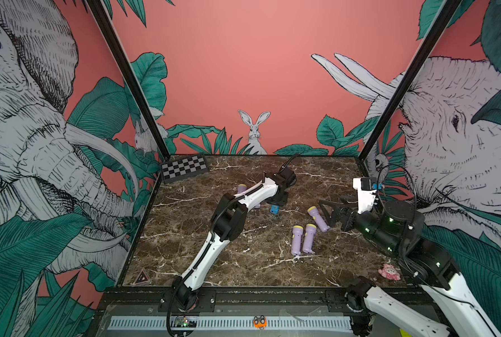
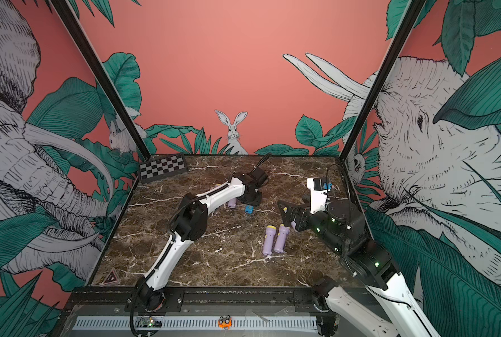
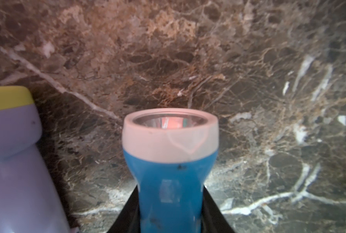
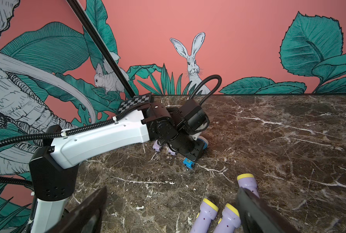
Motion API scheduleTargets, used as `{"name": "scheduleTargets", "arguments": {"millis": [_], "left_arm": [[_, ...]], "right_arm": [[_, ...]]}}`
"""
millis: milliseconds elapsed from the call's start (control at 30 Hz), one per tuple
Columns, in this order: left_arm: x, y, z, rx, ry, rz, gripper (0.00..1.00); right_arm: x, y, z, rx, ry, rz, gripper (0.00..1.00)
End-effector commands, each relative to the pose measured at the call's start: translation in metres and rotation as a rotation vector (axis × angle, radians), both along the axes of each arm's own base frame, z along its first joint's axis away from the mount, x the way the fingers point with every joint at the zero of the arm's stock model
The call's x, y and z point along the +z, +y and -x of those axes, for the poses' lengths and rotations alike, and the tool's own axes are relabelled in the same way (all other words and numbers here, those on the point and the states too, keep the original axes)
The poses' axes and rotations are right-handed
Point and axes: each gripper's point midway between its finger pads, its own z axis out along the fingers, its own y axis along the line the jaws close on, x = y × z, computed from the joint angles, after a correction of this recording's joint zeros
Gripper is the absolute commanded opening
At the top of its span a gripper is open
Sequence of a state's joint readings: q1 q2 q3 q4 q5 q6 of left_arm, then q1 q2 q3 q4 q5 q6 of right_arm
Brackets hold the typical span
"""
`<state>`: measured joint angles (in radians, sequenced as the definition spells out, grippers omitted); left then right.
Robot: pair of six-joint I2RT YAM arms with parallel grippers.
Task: Close the plug at the bottom of the flashlight
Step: Place the flashlight at the center of the board.
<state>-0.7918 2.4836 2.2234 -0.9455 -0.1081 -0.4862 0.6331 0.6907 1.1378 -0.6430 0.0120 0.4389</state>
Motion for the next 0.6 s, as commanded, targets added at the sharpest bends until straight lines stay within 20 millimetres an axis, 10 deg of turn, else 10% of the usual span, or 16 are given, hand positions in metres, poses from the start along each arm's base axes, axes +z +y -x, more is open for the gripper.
{"name": "scheduleTargets", "arguments": {"millis": [0, 267, 367, 567], "left_arm": [[0.013, 0.005, 0.0, 0.02, 0.01, -0.001, 0.53], [0.081, 0.016, 0.01, 0.047, -0.038, 0.047, 0.8], [0.107, 0.02, 0.04, 0.057, -0.029, 0.094, 0.97], [0.104, 0.006, 0.134, 0.058, 0.035, 0.156, 0.98]], "right_arm": [[0.005, 0.001, 0.0, 0.009, -0.02, -0.003, 0.99], [0.009, -0.006, 0.002, -0.008, -0.032, 0.016, 0.99], [0.011, -0.013, 0.005, -0.029, -0.046, 0.035, 0.99], [0.01, -0.025, 0.005, -0.079, -0.062, 0.064, 0.99]]}}
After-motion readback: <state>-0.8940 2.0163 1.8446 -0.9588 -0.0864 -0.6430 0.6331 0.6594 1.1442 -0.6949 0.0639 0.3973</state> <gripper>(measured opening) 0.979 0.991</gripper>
